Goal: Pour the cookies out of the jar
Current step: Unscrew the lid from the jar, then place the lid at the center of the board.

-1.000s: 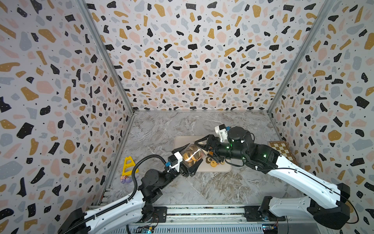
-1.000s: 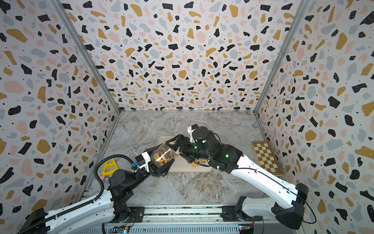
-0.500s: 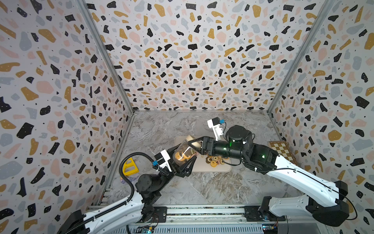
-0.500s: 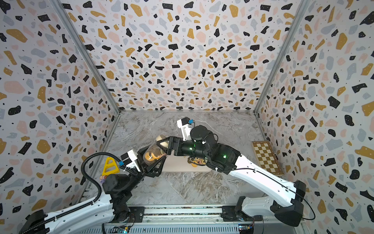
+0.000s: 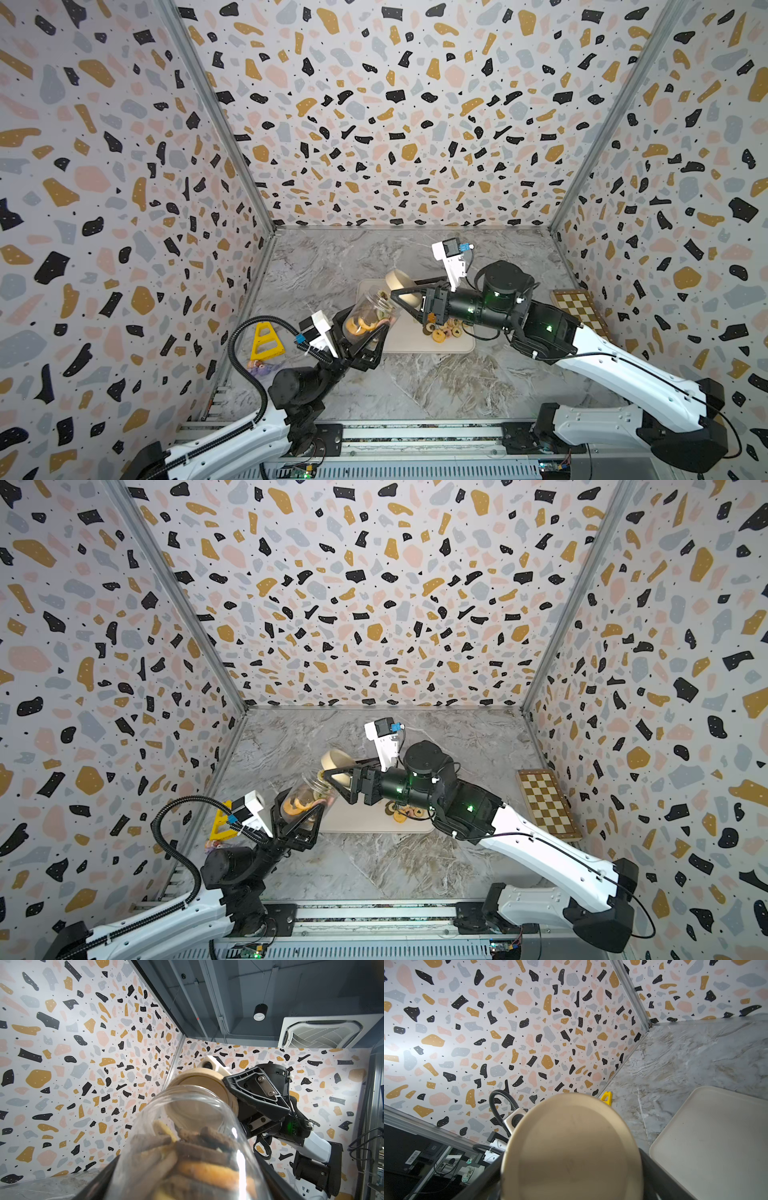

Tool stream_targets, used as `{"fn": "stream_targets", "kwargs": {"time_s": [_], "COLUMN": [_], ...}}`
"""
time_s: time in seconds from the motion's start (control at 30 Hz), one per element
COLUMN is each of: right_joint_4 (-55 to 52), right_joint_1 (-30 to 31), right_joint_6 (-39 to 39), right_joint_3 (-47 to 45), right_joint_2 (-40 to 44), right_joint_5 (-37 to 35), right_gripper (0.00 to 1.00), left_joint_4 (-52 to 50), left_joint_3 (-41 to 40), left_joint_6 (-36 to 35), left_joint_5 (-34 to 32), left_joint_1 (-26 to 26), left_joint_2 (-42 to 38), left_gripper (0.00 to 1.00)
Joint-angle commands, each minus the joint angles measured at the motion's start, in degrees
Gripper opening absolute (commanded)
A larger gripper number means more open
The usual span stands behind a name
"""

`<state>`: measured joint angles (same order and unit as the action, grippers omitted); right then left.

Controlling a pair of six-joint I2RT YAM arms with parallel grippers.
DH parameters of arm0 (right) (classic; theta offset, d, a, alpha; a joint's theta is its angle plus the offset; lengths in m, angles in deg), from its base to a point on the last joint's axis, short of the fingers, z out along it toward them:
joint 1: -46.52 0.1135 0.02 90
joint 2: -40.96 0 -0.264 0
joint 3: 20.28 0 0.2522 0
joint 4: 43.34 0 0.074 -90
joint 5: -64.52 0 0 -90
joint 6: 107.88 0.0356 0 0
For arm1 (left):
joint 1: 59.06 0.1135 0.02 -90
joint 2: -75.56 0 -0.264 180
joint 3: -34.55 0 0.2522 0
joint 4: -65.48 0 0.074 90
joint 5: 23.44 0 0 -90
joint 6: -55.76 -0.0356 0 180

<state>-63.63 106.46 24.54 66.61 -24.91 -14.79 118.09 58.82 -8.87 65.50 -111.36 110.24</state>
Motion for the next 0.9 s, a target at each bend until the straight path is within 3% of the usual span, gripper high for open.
{"fn": "stream_targets", "kwargs": {"time_s": [0.0,0.27,0.43,0.67,0.87], "right_joint_4": [2.9,-12.5,-22.5,-31.6,-31.5], "right_joint_1": [-0.3,-0.5,2.1,13.2,17.7], "right_joint_6": [-2.9,-3.8,-0.5,13.3,21.4], "right_joint_3": [0.7,0.9,-7.5,-21.2,-29.1], "right_joint_2": [1.9,5.9,10.8,12.3,8.5], "right_joint_5": [-2.1,-15.6,-23.9,-34.9,-35.5], "right_gripper": [0.76,0.74,0.70,0.67,0.67], "left_joint_4": [9.9,-0.3,-6.0,-6.2,-0.4], "left_joint_3": [0.7,0.0,0.6,2.0,2.8], "left_joint_6": [1.5,-3.8,-6.6,-5.0,-3.1], "left_joint_5": [-0.3,-2.6,-4.0,-3.2,-1.8], "left_joint_1": [0.0,0.0,0.1,0.2,0.5], "left_joint_2": [-1.5,-10.1,-14.3,-10.9,-5.7], "left_gripper": [0.00,0.00,0.00,0.00,0.00]}}
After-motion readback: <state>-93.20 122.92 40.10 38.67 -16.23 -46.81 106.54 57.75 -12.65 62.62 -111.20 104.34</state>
